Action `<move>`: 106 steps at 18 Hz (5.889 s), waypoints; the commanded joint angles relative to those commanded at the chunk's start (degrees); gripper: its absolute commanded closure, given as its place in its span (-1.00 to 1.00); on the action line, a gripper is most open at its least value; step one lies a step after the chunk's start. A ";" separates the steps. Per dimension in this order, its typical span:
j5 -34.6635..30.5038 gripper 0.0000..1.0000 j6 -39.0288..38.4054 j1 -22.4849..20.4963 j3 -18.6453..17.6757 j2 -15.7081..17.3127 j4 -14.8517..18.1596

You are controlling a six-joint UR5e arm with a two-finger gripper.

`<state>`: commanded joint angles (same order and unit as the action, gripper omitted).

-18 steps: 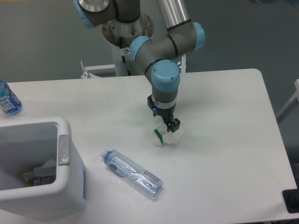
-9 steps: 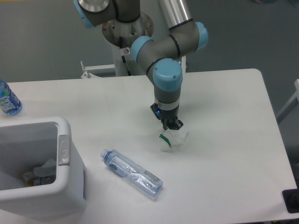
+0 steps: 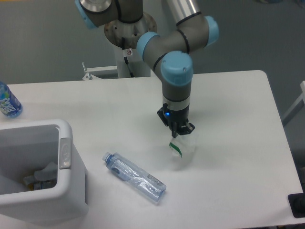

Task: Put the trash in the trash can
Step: 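Close the gripper on the white tissue and lift it, then carry the tissue over the white bin and open the gripper, then move the gripper back and lower it onto the clear water bottle, then close the gripper on the bottle and lift it upright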

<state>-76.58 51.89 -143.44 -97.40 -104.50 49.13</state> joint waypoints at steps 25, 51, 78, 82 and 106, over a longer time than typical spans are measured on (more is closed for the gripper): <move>16.99 1.00 -46.00 15.46 12.24 6.06 -0.09; 16.72 -1.00 -46.35 18.99 15.75 3.60 -0.97; -6.04 -1.00 -53.64 6.50 14.88 -15.37 -0.26; -6.39 -1.00 -55.05 8.17 13.74 -18.54 -0.26; -12.37 -0.71 -59.98 11.77 12.15 -23.91 -1.14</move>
<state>-88.95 -8.09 -131.66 -85.25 -128.41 47.99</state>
